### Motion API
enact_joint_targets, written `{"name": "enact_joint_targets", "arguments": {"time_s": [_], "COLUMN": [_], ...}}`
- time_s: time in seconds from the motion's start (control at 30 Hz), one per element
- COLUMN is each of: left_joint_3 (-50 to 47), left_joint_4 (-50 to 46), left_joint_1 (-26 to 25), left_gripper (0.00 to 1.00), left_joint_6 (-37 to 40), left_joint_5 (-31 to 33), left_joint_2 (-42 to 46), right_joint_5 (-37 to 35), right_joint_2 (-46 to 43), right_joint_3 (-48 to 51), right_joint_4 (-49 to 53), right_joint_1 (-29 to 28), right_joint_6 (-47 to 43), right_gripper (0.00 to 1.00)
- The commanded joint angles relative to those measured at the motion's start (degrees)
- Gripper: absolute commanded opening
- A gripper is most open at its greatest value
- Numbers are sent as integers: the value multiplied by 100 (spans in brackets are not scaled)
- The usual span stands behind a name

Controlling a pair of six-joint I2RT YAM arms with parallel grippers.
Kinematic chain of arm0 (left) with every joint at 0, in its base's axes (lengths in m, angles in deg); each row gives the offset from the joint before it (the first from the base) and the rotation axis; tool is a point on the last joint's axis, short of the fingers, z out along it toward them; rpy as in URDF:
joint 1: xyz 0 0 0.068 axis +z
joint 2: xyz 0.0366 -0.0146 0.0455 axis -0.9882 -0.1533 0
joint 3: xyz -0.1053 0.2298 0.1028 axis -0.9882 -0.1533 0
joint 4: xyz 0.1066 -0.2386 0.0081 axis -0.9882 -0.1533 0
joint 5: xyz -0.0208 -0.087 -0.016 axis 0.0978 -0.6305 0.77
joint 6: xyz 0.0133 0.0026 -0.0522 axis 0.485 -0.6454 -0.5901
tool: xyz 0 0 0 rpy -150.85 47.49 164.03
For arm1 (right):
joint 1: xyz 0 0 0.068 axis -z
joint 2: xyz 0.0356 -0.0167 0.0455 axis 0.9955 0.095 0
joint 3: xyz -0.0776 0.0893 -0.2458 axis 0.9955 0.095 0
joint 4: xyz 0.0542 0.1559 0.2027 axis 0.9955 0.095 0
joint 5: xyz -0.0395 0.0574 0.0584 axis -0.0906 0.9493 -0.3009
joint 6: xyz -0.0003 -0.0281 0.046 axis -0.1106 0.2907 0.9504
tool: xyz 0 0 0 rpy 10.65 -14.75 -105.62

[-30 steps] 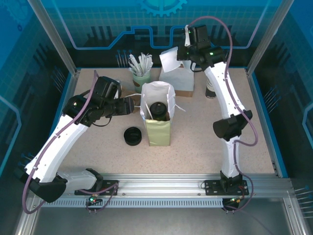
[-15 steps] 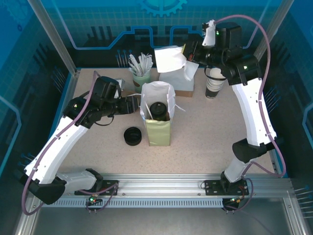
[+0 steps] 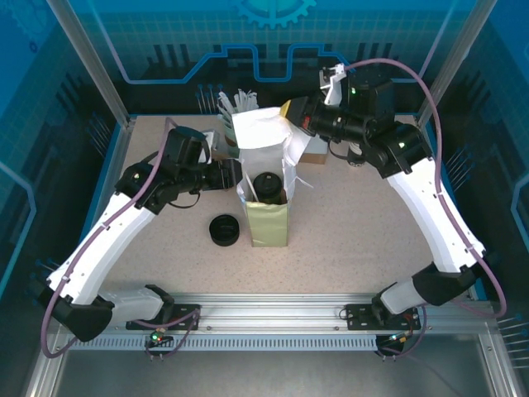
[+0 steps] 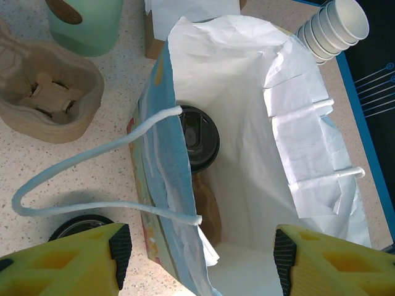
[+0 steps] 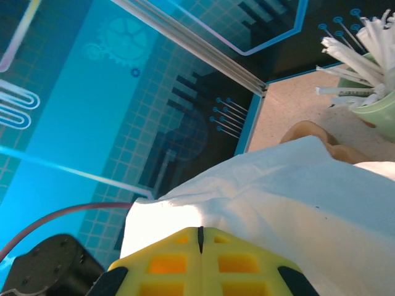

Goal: Pack the takeout coffee

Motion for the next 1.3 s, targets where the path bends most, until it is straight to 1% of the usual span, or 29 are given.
{"name": "enact_joint_targets", "arguments": {"time_s": [0.0, 0.23, 0.47, 0.63, 0.8, 1.0, 1.27], "left_joint_3": [-94, -221, -300, -344, -346, -311, -252], "left_joint_4": [184, 242, 269, 261, 252, 223, 130], "left_joint_1": [54, 63, 70, 86, 96, 108, 134], "left_gripper": [64, 64, 64, 64, 64, 64, 64], "left_joint_6": [-130, -152, -155, -145, -144, -119, -70], "left_joint_5": [-131, -106, -84, -87, -91, -84, -25], "left_joint_2": [-56, -56, -74, -74, -65, -48, -14], "right_joint_5": [-141, -207, -197, -328, -526, -622, -1334], "right_joint_2": [-246, -353, -145, -12, 184, 445, 448], "right_joint_3": [387, 1176, 1701, 1971, 2048, 1899, 1954], "right_joint_4": [-596, -933, -1043, -1028, -742, -188, 405], "right_joint_1": [-172, -268, -364, -487, -603, -716, -831], "right_joint_6": [247, 311, 283, 192, -57, -430, -845], "right_gripper": [0, 0, 0, 0, 0, 0, 0]}}
